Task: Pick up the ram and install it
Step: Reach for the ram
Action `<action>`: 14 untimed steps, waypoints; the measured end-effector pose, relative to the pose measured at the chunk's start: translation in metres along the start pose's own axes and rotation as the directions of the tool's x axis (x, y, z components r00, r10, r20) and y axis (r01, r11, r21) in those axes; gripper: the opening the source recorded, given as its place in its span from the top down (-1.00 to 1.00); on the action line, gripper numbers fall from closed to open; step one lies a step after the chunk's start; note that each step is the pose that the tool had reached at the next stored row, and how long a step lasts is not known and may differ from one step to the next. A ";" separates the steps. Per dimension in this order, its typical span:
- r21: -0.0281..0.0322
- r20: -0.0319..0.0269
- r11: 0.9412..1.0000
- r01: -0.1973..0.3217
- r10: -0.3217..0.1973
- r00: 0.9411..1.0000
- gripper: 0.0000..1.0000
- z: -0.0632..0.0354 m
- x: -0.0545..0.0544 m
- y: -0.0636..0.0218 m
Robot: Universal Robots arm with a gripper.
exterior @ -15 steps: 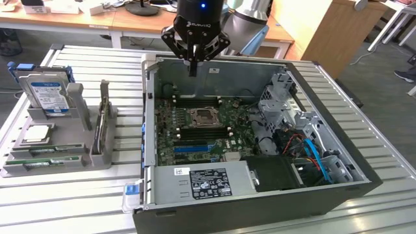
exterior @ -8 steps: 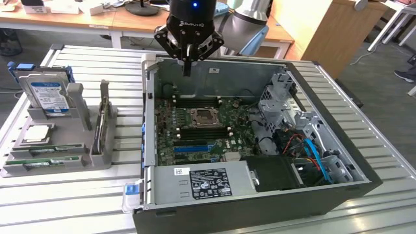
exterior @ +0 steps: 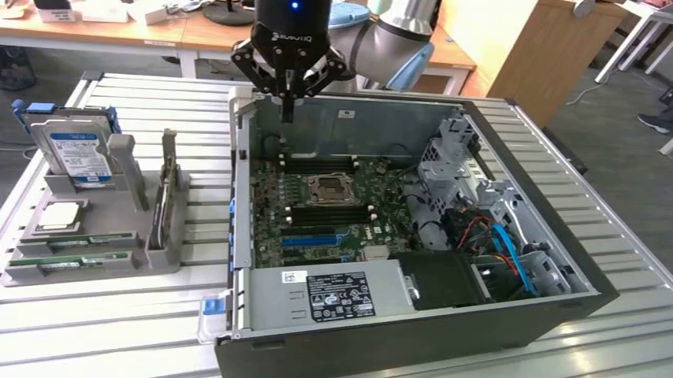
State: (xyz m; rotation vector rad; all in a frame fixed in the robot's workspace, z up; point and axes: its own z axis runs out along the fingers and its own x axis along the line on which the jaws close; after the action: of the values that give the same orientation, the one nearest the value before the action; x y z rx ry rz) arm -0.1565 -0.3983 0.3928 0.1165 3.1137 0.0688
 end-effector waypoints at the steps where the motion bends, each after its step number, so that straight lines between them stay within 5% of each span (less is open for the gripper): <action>1: 0.000 0.000 1.000 0.000 0.000 1.000 0.80 0.0000 0.002 -0.0002; 14: 0.000 0.000 1.000 0.000 0.000 1.000 0.80 0.0001 0.034 -0.0024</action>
State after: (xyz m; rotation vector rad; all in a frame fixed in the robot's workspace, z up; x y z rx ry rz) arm -0.1902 -0.3981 0.3918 0.1164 3.1136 0.0689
